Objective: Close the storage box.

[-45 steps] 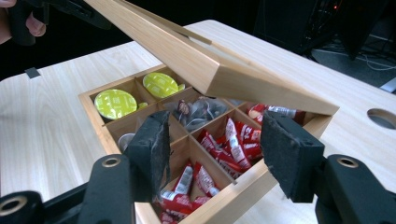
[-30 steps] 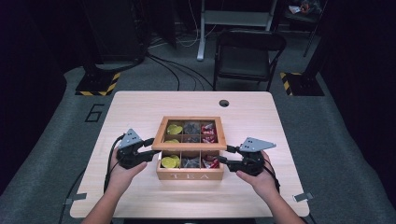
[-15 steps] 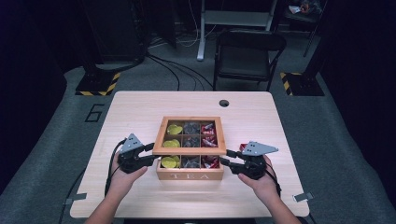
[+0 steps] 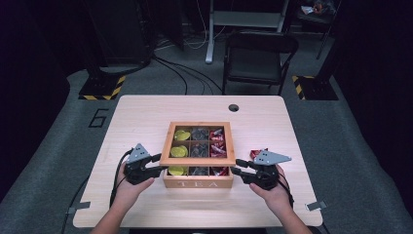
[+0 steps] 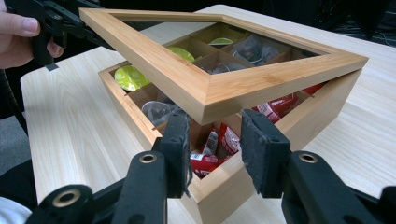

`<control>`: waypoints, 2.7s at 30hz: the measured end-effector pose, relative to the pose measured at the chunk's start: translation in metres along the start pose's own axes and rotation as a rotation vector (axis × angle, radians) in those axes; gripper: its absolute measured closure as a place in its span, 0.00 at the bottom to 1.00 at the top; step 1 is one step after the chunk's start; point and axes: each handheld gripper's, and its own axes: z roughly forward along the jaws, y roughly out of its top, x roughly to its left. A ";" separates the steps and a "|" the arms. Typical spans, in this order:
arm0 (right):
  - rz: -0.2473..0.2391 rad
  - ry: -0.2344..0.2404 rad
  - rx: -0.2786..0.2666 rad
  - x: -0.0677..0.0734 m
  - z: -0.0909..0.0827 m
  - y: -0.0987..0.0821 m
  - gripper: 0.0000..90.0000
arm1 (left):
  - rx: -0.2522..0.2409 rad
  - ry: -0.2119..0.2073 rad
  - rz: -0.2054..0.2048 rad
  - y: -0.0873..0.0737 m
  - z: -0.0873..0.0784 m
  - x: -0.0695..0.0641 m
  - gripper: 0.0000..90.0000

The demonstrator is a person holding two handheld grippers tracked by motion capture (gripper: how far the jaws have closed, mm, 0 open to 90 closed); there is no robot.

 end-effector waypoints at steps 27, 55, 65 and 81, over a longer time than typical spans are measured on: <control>0.015 0.005 0.026 0.003 0.007 -0.018 0.69 | -0.004 -0.072 0.011 -0.016 -0.005 -0.014 0.59; 0.021 0.016 0.071 0.005 0.014 -0.029 0.69 | 0.004 -0.070 -0.016 -0.030 -0.007 -0.019 0.61; 0.033 0.021 0.074 0.005 0.013 -0.029 0.68 | 0.022 -0.072 -0.016 -0.029 -0.011 -0.019 0.60; 0.064 0.027 -0.002 0.001 -0.001 -0.024 0.67 | -0.001 -0.067 -0.043 -0.027 -0.025 -0.018 0.59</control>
